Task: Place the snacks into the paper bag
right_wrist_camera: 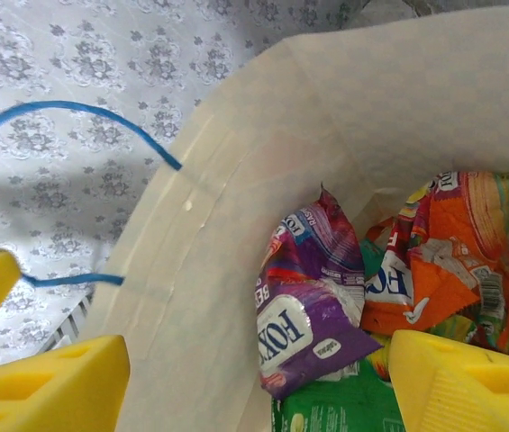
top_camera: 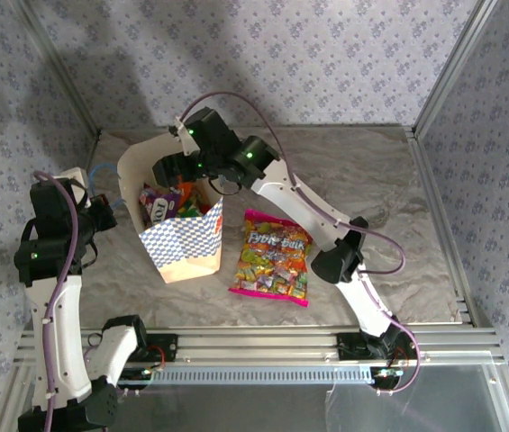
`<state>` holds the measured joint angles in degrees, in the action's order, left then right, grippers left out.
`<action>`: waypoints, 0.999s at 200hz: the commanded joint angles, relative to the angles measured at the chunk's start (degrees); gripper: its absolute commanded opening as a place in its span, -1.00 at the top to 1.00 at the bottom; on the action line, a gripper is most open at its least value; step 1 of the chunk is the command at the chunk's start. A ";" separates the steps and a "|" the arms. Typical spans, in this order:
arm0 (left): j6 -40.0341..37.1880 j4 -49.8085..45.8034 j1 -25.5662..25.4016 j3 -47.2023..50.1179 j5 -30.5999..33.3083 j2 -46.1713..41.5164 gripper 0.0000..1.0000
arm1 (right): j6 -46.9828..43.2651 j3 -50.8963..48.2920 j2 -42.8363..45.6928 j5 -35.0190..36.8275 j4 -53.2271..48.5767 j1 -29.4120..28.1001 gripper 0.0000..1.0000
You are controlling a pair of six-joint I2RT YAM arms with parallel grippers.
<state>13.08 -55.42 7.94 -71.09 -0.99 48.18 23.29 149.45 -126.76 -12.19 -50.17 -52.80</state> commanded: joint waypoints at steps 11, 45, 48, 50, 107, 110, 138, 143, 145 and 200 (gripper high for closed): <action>-0.08 -0.29 0.44 -2.23 -3.01 -0.17 0.89 | -5.38 -1.00 6.51 1.90 -3.76 -0.35 -0.54; -0.06 -0.26 0.41 -3.26 -4.14 0.60 0.89 | -8.29 -8.77 13.68 7.55 -4.56 -0.44 -0.55; -0.07 -0.28 0.44 -3.34 -4.23 0.71 0.89 | -8.38 -9.87 14.41 8.18 -4.44 -0.46 -0.56; -0.05 -0.30 0.41 -3.33 -4.27 0.78 0.89 | -8.49 -10.64 15.15 8.57 -4.35 -0.33 -0.56; 0.15 -0.29 0.48 -4.75 -4.97 1.92 0.88 | -9.81 -31.98 32.27 20.09 0.54 0.56 -0.89; 0.18 -0.35 0.49 -4.80 -4.99 1.99 0.88 | -9.76 -33.03 33.14 20.64 0.88 0.71 -0.90; 0.55 -0.19 0.41 -5.37 -5.90 2.43 0.88 | -7.81 -41.64 39.14 22.81 1.72 3.45 -1.00; 0.59 -0.20 0.44 -5.45 -6.19 2.59 0.88 | -7.10 -43.07 40.05 22.79 1.62 4.20 -1.00; 0.64 -0.21 0.41 -5.53 -6.25 2.63 0.88 | -6.85 -43.66 40.42 22.72 1.54 4.52 -1.00; 1.41 0.26 0.46 -7.28 -8.84 3.81 0.88 | 2.50 -61.90 49.14 16.29 1.92 16.05 -0.99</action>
<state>13.41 -55.51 7.94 -76.31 -7.22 51.68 20.36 93.41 -80.73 6.90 -48.34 -40.27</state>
